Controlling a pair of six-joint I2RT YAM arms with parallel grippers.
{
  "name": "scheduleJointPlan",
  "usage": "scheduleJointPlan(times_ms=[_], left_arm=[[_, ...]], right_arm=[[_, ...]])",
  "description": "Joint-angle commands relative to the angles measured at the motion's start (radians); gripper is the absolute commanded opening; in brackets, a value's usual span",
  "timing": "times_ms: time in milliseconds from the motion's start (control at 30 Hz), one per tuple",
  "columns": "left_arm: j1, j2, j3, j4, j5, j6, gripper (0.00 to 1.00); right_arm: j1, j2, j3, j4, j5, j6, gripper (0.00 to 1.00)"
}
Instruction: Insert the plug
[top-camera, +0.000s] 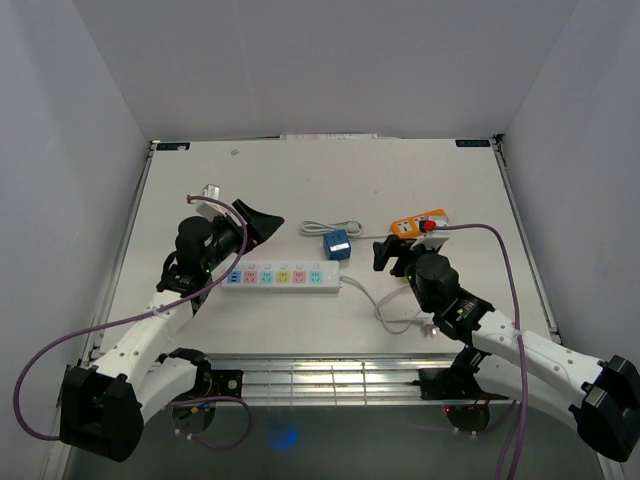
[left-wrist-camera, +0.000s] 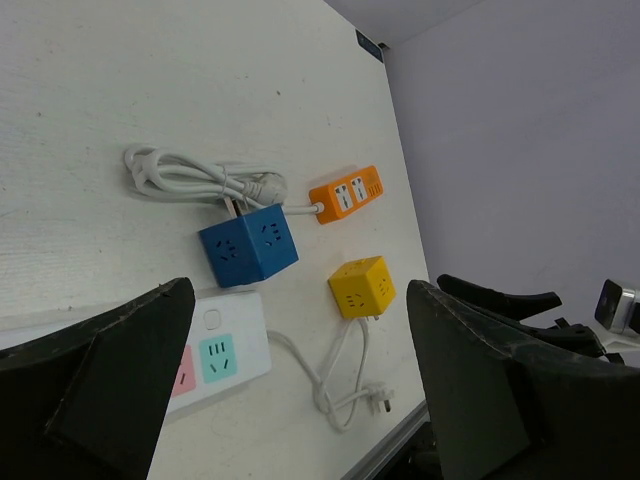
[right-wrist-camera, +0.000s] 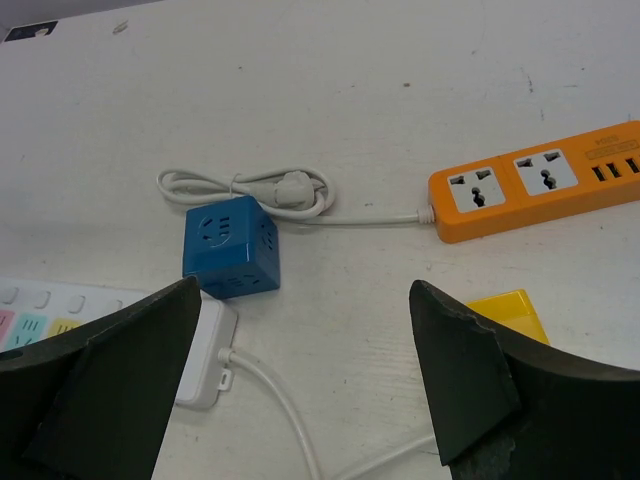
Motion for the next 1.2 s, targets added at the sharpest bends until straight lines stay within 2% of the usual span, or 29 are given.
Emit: scheduleJointPlan(times_ms=[0, 100, 300, 500, 800, 1167], left_arm=[[0.000, -0.009, 0.037, 0.018, 0.019, -0.001, 0.98], [0.000, -0.011, 0.032, 0.026, 0.016, -0.003, 0.98], [-0.002, -0.003, 0.031, 0.036, 0.030, -0.001, 0.98], [-0.006, 0.001, 0.026, 0.039, 0.027, -0.006, 0.98], [-0.009, -0.003, 0.020, 0.042, 0.021, -0.011, 0.97], [-0.009, -0.002, 0.017, 0.047, 0.023, -0.014, 0.96]], right_arm=[[0.000, 0.002, 0.020, 0.046, -0.004, -0.004, 0.90], [0.001, 0.044, 0.046, 0.016, -0.042, -0.025, 0.90], [0.001, 0.248, 0.178, -0.041, -0.181, -0.050, 0.90], [0.001, 0.435, 0.270, -0.041, -0.253, -0.067, 0.90], [0.001, 0.655, 0.409, -0.079, -0.287, -0.088, 0.90], [0.016, 0.782, 0.507, -0.124, -0.241, -0.134, 0.90]])
